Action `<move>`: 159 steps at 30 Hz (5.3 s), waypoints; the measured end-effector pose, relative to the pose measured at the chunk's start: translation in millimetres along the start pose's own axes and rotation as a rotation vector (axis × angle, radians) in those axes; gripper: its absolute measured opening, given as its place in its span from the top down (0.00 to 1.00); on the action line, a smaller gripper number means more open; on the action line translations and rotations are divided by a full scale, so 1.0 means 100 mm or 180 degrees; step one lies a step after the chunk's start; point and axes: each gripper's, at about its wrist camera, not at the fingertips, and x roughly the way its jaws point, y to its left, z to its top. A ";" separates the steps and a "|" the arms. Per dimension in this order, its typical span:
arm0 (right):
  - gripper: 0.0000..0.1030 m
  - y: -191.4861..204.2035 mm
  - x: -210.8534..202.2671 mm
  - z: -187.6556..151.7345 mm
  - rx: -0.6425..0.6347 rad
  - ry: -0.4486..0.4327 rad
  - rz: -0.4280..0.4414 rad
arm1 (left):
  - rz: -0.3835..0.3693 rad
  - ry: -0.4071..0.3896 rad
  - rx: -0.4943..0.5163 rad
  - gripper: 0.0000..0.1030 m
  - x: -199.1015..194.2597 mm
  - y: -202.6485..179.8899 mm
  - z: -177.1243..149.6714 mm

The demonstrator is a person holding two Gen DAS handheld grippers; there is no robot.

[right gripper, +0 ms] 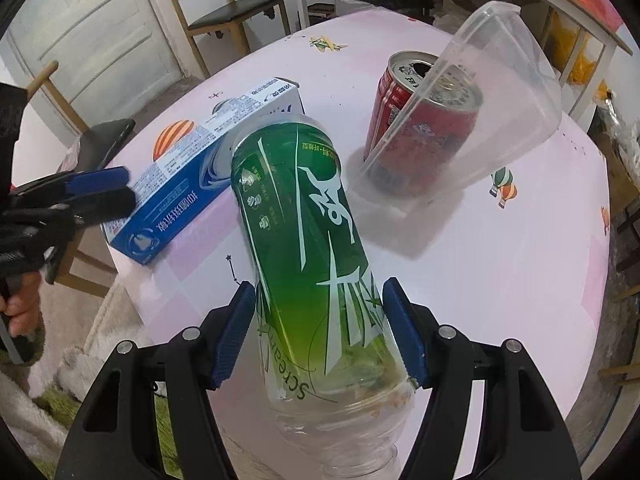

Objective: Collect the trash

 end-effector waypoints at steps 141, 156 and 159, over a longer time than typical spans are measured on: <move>0.14 -3.11 -1.27 -4.36 0.4838 -0.2012 0.0408 | -0.1562 0.0204 0.1383 0.22 0.11 -2.83 0.11; 0.12 -2.05 -1.46 -1.68 0.2715 -0.1785 0.0815 | -0.0683 -0.0312 0.0282 0.19 -0.13 -0.90 -0.09; 0.12 -1.77 -1.43 -1.13 0.2298 -0.1710 0.0867 | -0.0606 -0.0327 0.0210 0.19 -0.10 -0.71 -0.11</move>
